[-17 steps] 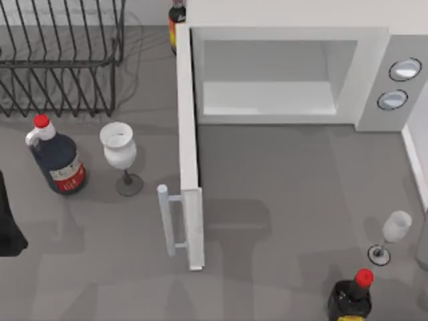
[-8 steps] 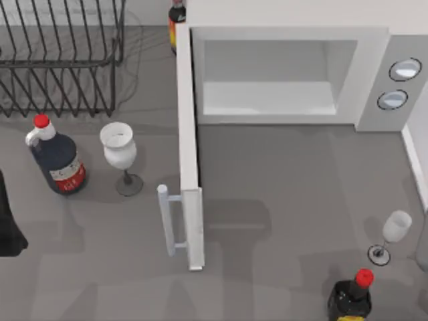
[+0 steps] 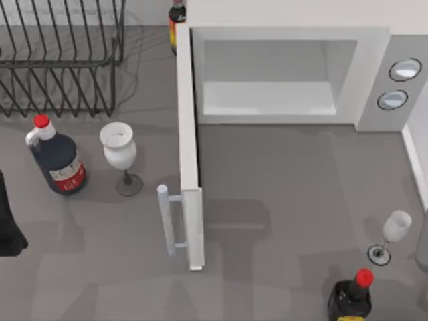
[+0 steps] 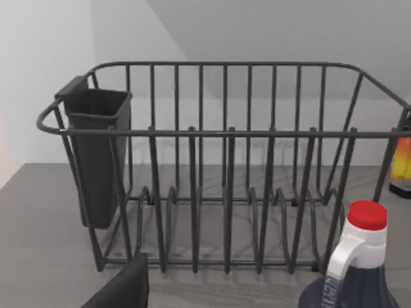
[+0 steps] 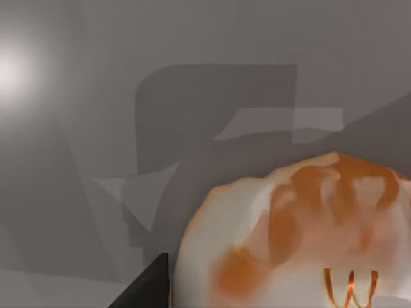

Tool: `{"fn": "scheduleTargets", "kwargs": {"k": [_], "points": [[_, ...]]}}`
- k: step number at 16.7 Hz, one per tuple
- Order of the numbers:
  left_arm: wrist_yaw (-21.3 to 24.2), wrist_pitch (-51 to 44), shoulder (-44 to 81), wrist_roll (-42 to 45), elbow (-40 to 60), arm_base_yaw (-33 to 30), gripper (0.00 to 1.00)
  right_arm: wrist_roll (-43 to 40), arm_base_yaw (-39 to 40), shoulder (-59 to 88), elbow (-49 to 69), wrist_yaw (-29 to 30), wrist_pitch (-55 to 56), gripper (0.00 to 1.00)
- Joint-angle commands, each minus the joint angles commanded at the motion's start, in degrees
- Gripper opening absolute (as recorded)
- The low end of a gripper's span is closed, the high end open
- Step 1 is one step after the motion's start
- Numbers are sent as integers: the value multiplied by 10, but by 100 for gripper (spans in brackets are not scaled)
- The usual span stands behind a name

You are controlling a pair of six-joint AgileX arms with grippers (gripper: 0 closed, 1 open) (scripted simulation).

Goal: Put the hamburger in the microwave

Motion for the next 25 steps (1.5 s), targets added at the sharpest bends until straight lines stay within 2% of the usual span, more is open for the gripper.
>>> {"fn": "scheduleTargets", "kwargs": {"k": [2,3,7,15,21,25], "points": [[0,0,0,0,0,0,100,0,0,0,0,0,0,0],[0,0,0,0,0,0,100,11,0,-40,28,-3,-64,0],[0,0,0,0,0,0,100,6,-1,-55,54,-3,-105,0],[0,0,0,0,0,0,100,6,-3,-133,186,-3,-316,0],[0,0,0,0,0,0,100,8,-2,-138,193,-2,-330,0],[0,0,0,0,0,0,100,50,7,-117,213,16,-268,0]]}}
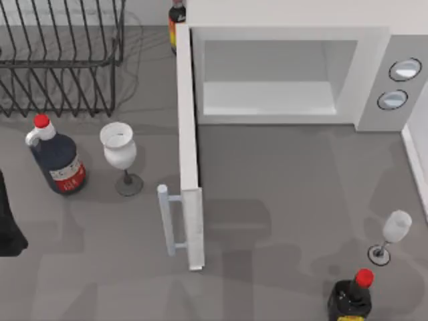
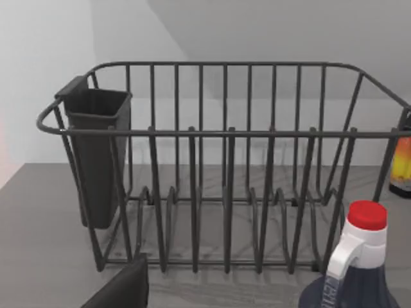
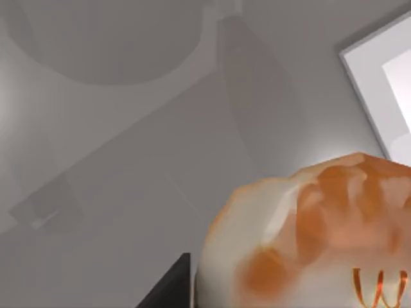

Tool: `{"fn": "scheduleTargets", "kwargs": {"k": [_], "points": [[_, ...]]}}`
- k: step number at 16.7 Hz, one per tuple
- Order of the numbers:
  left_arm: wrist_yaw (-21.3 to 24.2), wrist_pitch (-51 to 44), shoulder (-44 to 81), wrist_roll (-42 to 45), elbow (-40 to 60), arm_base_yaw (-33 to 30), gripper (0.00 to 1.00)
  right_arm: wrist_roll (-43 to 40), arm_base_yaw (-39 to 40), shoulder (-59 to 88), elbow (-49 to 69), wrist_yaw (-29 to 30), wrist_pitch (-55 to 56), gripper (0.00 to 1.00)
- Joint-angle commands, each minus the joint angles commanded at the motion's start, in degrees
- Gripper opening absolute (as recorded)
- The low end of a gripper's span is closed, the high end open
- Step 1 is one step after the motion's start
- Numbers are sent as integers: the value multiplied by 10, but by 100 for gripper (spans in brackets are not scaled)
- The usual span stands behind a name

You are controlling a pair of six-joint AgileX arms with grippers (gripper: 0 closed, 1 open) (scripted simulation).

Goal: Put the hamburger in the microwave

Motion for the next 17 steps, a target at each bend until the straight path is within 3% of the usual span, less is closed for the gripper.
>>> {"fn": "scheduleTargets", "kwargs": {"k": [5,13,17], "points": [[0,0,0,0,0,0,100,138,50,91,53,63,207,0],[0,0,0,0,0,0,100,489,213,360,159,228,663,0],[0,0,0,0,0,0,100,643,292,487,209,307,829,0]]}}
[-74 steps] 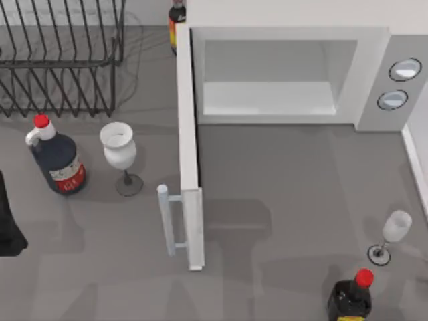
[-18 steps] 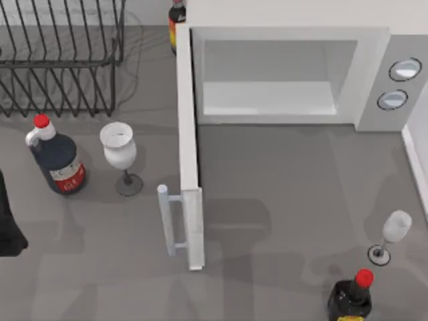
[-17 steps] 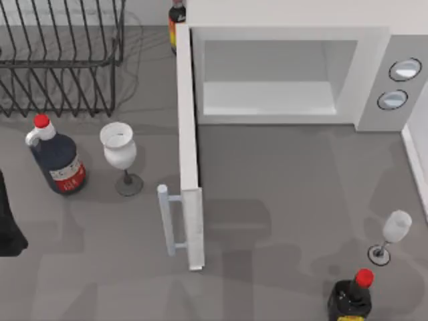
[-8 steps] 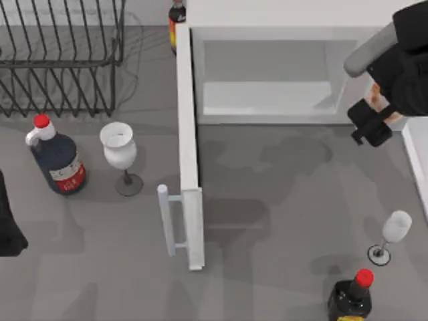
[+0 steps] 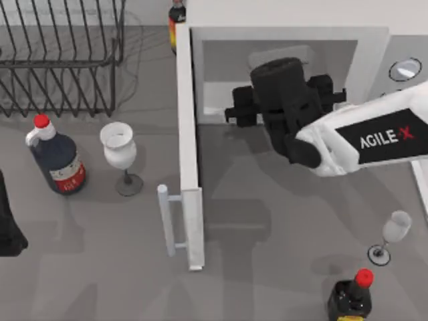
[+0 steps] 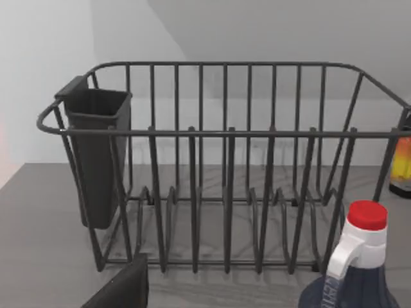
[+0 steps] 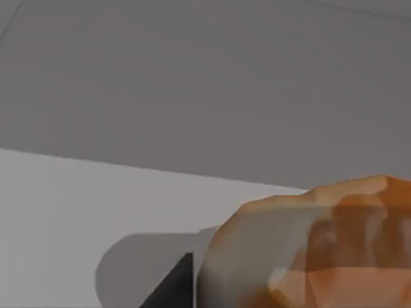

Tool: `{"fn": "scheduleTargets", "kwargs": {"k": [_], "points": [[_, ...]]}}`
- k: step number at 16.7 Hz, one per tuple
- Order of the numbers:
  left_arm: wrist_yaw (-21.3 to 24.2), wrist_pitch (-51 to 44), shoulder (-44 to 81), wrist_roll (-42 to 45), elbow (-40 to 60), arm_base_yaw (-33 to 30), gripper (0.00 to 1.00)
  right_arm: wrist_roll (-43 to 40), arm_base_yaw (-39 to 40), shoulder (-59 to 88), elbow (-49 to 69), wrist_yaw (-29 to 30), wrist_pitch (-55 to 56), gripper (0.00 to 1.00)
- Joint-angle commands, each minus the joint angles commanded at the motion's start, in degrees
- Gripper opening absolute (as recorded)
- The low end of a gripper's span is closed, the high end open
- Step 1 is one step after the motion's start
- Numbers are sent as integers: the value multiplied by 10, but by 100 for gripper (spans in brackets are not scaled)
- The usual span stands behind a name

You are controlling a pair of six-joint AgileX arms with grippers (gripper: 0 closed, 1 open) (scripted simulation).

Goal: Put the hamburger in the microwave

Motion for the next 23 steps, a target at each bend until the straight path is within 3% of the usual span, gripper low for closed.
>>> {"fn": "scheduleTargets", "kwargs": {"k": [4,13,23], "points": [[0,0,0,0,0,0,100,72,41,68,29,43,72,0],[0,0,0,0,0,0,100,72,33,94,63,38,57,0],[0,0,0,0,0,0,100,40,-29,287,446,-15,-79,0]]}}
